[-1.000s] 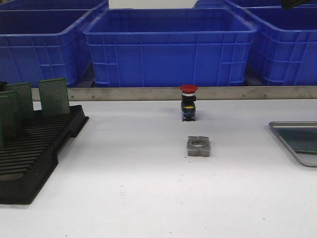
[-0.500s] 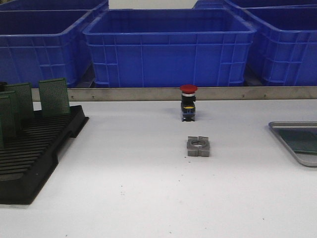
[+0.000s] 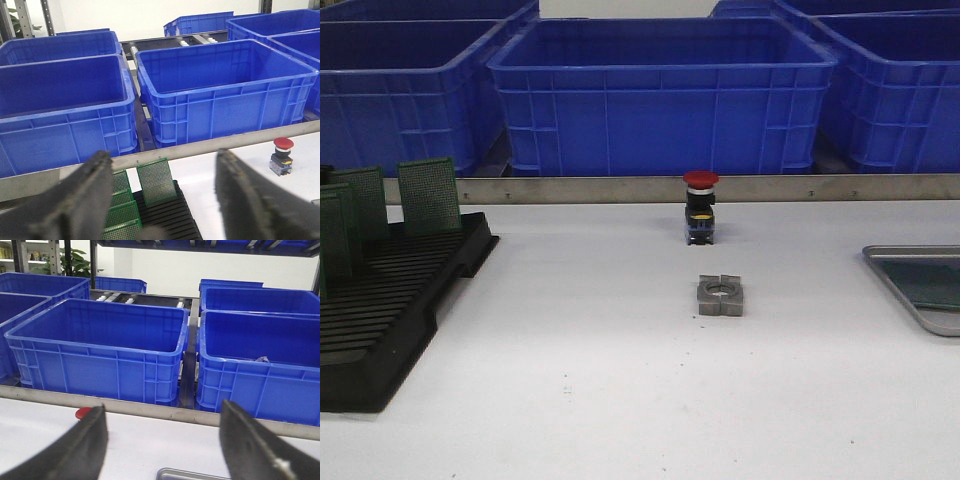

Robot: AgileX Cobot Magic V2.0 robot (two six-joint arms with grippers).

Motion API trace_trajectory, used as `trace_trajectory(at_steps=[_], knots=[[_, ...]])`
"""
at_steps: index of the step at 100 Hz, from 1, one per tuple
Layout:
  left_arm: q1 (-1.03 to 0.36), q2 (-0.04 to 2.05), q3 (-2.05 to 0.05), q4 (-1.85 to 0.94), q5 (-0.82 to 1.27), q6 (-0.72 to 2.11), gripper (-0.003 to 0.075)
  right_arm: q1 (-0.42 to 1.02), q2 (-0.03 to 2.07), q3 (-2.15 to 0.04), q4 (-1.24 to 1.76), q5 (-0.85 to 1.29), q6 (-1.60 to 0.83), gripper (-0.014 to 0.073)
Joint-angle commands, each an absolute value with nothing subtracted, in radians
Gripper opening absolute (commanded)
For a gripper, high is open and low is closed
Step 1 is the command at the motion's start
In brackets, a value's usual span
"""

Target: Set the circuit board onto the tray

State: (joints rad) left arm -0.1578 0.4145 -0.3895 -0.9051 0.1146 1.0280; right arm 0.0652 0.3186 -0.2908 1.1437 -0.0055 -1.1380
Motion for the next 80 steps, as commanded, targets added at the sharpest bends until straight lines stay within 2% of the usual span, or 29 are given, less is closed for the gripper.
trace_trajectory(at_steps=[1,23,80], knots=[[-0.154,0.418,-0.418,-0.922,0.060,1.017,0.0281,0.067,0.326,-0.317,1.149,-0.053,-1.147,0.0361],[-0.154,0.418,-0.418,-0.922,0.060,1.017,-0.0020,0.067,0.326,-0.317,1.149,-0.056,-1.147,-0.0074],[-0.154,0.418,-0.418,-0.922,0.060,1.017,-0.0019,0.067,0.326,-0.317,1.153,-0.056,-1.147,-0.0068]])
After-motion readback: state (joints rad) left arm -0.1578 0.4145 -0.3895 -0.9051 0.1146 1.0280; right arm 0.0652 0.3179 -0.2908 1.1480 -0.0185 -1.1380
